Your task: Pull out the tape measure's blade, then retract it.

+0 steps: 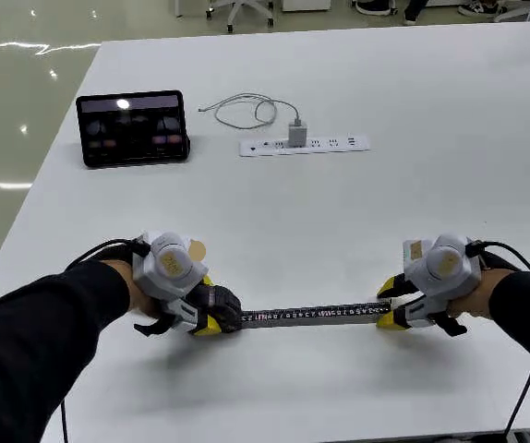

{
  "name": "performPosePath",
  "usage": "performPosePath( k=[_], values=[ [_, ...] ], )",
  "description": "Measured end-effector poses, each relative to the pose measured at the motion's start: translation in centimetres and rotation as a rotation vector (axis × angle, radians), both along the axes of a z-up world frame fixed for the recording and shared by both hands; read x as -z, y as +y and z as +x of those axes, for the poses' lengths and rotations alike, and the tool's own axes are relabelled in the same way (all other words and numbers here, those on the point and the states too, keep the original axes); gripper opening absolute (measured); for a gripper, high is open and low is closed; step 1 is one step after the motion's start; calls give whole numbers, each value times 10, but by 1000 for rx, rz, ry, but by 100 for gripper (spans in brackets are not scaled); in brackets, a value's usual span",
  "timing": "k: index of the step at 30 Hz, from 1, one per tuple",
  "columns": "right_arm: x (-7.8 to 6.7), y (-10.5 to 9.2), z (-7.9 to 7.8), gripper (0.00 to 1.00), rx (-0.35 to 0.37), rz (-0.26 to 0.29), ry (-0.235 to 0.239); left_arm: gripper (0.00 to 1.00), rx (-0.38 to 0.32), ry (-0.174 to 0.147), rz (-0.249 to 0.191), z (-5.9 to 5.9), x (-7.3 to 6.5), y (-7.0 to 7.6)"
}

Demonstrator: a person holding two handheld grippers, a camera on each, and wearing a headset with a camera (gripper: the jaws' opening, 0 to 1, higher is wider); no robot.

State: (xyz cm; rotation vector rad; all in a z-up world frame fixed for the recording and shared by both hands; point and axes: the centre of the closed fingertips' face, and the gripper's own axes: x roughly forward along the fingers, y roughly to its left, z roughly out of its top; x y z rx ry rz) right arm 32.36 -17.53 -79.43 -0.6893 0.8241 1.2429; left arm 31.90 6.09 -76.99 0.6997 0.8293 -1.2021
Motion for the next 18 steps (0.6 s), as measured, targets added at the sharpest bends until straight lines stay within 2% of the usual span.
performPosePath(
  k=[7, 9, 16, 18],
  values=[
    [-2, -10, -2, 42, 42, 22, 17, 35, -3, 5, -1, 1, 0, 0],
    [-5, -9, -5, 45, 43, 40, 27, 35, 13, 3, 15, 1, 0, 0],
    [-1, -16, -11, 49, 56, 28, 54, 35, 47, -19, 22, 0, -1, -1],
    [-1, -17, -12, 51, 61, 26, 53, 35, 18, -11, 14, 1, -2, -1]
  ],
)
